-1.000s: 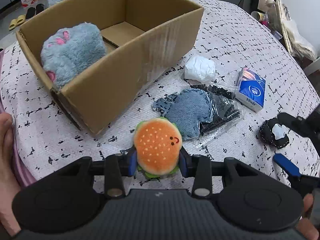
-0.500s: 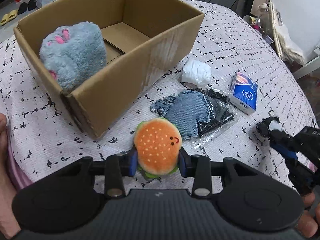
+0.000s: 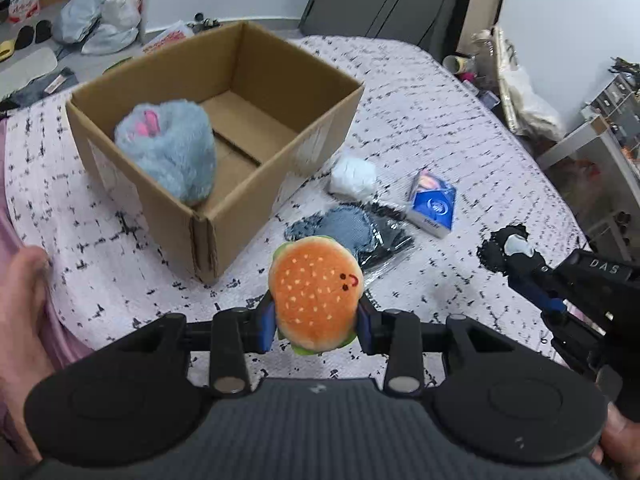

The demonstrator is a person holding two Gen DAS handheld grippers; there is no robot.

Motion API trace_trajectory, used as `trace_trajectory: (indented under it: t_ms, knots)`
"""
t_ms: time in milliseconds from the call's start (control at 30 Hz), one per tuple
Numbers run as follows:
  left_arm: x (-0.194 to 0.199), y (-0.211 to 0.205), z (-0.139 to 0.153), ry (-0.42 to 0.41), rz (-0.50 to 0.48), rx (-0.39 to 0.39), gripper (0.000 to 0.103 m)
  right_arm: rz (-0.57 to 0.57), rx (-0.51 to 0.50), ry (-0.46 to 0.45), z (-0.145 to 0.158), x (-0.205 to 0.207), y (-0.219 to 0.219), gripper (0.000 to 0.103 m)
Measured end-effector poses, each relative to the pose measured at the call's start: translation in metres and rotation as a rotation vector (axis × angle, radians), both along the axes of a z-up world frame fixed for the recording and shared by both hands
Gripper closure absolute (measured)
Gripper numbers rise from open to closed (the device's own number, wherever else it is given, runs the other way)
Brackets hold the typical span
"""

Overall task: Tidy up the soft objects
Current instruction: 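Lift the hamburger plush with the left gripper while the right gripper grasps the black item, then carry the hamburger plush into the box with the left gripper and release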

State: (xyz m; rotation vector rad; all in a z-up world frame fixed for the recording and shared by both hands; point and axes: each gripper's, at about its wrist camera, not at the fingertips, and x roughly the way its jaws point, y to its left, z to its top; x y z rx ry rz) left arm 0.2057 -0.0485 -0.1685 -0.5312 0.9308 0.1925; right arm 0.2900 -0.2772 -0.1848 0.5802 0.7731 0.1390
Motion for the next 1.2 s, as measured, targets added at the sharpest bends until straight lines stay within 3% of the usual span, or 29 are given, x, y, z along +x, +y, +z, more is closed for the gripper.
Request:
trace_trajectory:
  t_ms: [533, 833, 1200]
  knots:
    - [-0.007, 0.045, 0.052, -0.111, -0.041, -0.003, 0.065, 0.025, -0.037, -0.129, 0.04, -0.032, 0.02, 0.093]
    - [0.001, 0.084, 0.06, -0.146, -0.045, -0.008, 0.065, 0.05, -0.045, -0.223, 0.059, -0.041, 0.038, 0.093]
    - [0.021, 0.128, 0.049, -0.145, -0.019, -0.028, 0.065, 0.106, -0.062, -0.249, 0.062, -0.037, 0.074, 0.093]
